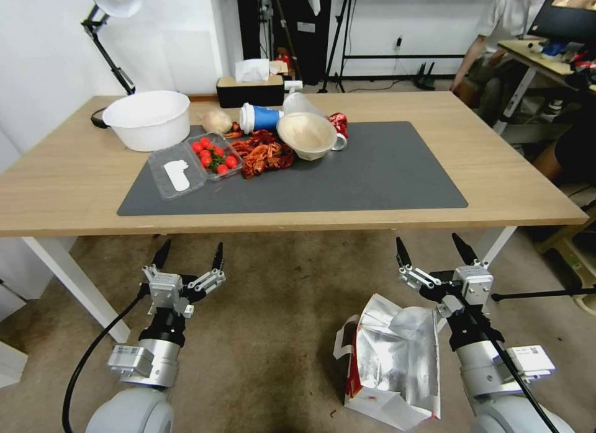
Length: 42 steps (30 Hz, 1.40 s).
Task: Pick up the food delivery bag from the floor and place it on the table.
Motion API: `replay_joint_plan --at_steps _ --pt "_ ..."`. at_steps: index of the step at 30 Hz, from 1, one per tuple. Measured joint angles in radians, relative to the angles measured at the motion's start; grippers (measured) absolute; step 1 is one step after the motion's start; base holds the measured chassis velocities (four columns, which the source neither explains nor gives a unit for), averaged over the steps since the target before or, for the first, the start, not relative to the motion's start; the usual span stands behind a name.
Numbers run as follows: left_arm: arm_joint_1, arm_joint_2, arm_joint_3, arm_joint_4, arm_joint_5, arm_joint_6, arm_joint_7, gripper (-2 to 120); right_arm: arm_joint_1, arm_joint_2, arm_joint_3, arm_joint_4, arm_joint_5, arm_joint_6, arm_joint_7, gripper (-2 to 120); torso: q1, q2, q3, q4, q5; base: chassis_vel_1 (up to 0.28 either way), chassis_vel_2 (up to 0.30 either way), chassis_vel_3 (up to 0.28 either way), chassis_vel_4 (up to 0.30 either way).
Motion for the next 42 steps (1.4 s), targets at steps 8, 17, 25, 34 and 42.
replay_joint_plan --at_steps 8,17,25,34,42 --pt "0.002 -0.003 0.002 0.002 0.008 -0.004 0.003 100 -0.001 0.004 0.001 -0.005 0.007 0.015 -0.010 100 -0.014 -0.036 -0.022 0.0000 0.0000 0.000 0.000 0.000 0.000" --pt "0.005 -0.005 0.010 0.010 0.013 -0.021 0.000 100 0.001 0.008 0.000 -0.007 0.007 0.015 -0.010 100 -0.030 -0.075 -0.045 0.0000 0.0000 0.000 0.000 0.000 0.000" --pt "0.000 -0.003 0.015 0.014 0.013 -0.022 -0.001 100 -0.002 0.011 0.000 -0.008 0.004 0.016 -0.010 100 -0.042 -0.108 -0.066 0.0000 0.0000 0.000 0.000 0.000 0.000" --pt "0.004 -0.001 0.025 0.015 0.022 -0.025 0.001 100 -0.002 0.017 -0.001 -0.012 -0.001 0.024 -0.010 100 -0.057 -0.146 -0.089 0.0000 0.0000 0.000 0.000 0.000 0.000" --pt "0.009 -0.006 0.029 0.009 0.028 -0.026 0.001 100 0.000 0.013 0.004 -0.012 0.005 0.025 -0.013 100 -0.069 -0.178 -0.110 0.0000 0.0000 0.000 0.000 0.000 0.000"
